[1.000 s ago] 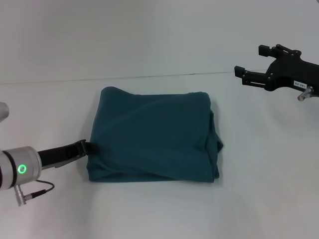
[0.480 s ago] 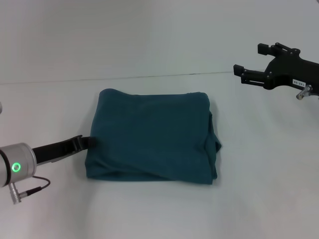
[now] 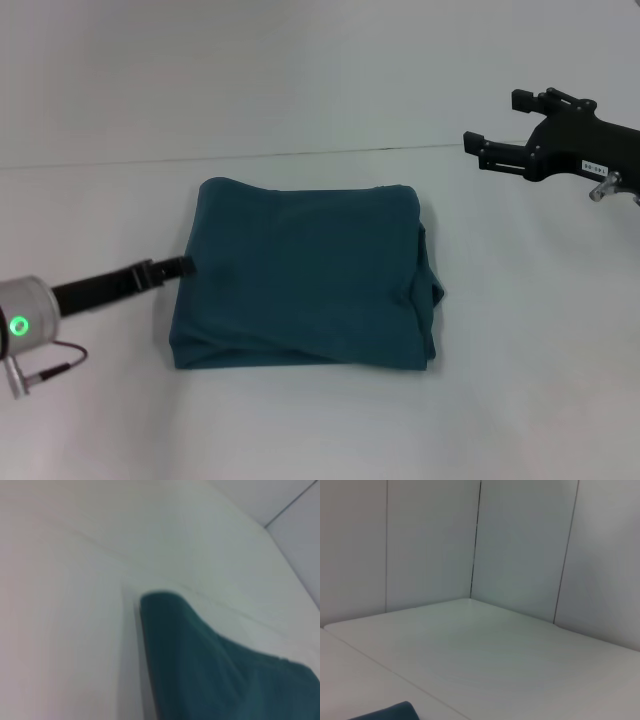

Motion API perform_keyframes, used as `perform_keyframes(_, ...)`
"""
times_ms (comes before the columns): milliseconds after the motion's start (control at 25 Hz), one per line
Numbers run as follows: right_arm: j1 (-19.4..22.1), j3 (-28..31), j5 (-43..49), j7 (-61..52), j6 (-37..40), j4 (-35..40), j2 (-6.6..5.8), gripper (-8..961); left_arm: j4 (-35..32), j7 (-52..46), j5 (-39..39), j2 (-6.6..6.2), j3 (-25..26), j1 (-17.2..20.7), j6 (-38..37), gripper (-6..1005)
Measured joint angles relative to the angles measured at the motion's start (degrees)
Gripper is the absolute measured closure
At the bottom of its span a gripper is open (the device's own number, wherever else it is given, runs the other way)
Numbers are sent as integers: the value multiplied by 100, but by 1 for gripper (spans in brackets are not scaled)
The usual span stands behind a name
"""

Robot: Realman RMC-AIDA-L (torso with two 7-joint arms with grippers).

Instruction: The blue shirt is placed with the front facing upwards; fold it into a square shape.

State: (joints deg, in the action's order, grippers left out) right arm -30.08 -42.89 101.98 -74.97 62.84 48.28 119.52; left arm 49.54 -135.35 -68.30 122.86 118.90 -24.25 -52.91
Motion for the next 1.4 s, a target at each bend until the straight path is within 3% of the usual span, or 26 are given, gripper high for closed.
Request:
perform_keyframes(80,-20,10,-1,-10,-3,-5,0,12,70,127,1,-3,157,-8,32,417)
perform_keyframes(360,-72,64,-279,-127,-218,-5,-6,13,96,875,-21,-100,820,-335,-23,275)
perform_keyframes(520,-224,4,-134,-604,-218,-55,-115,13,-8,1305,-37,-214,1017,-622,-224,194)
perform_keyframes(680,-405,-15,209,-984,217,-129,-248,13,-273,1915,-58,-360,1336,-1025,-612,141)
perform_keyframes(840,-474,-113,500,-1085,746,-74,-267,13,-624,3028,-268,-508,1633,-1319,-1133,119)
perform_keyframes(960,-504,-241,704,-1093,1134,-46,-277,12,-687,3605,-307,-560,1637,-1368,-1433,124)
perform_keyframes(1160,-465,-296,1076,-1142,1837,291,-248,12,-632,4868,-332,-645,1804,-1290,-2585,124)
perform_keyframes(1400,-559,-578,1534,-1403,2715,537,-207,12,-588,5476,-321,-814,1854,-1245,-3987,124)
